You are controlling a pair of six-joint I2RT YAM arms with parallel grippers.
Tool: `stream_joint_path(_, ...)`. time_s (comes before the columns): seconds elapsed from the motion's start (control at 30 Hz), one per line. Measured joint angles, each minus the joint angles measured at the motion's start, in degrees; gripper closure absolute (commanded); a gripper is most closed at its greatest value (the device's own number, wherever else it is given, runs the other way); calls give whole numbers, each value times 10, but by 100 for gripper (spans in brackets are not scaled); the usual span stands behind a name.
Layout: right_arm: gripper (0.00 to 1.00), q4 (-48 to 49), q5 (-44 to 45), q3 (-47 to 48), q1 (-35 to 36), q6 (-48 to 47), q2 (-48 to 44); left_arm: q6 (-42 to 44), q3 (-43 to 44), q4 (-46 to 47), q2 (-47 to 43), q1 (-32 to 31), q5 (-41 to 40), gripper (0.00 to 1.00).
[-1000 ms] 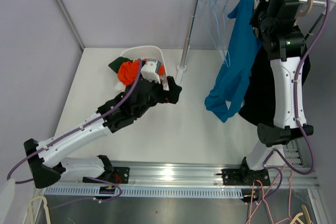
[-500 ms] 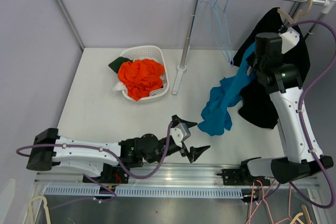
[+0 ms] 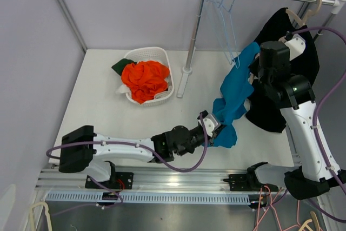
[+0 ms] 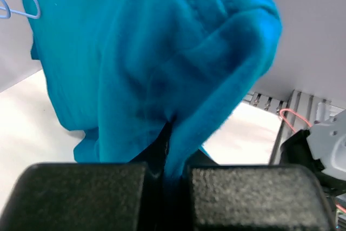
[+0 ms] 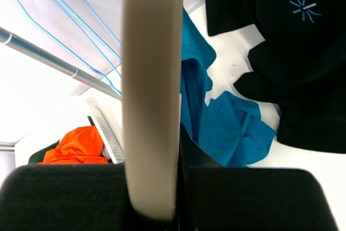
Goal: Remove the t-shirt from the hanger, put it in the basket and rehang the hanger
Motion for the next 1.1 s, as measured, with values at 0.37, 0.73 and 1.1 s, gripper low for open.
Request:
stream_joint_path(0.37, 100, -66, -157, 92, -141, -5, 125, 102, -126, 107, -101, -172, -68, 99)
stream_joint_path(0.73, 100, -92, -466, 92, -282, 1, 171, 149, -180, 188, -88, -199, -186, 99)
stream_joint_path(1.1, 100, -132, -245, 49, -23, -1, -71, -209, 58, -332, -72, 64, -112, 99)
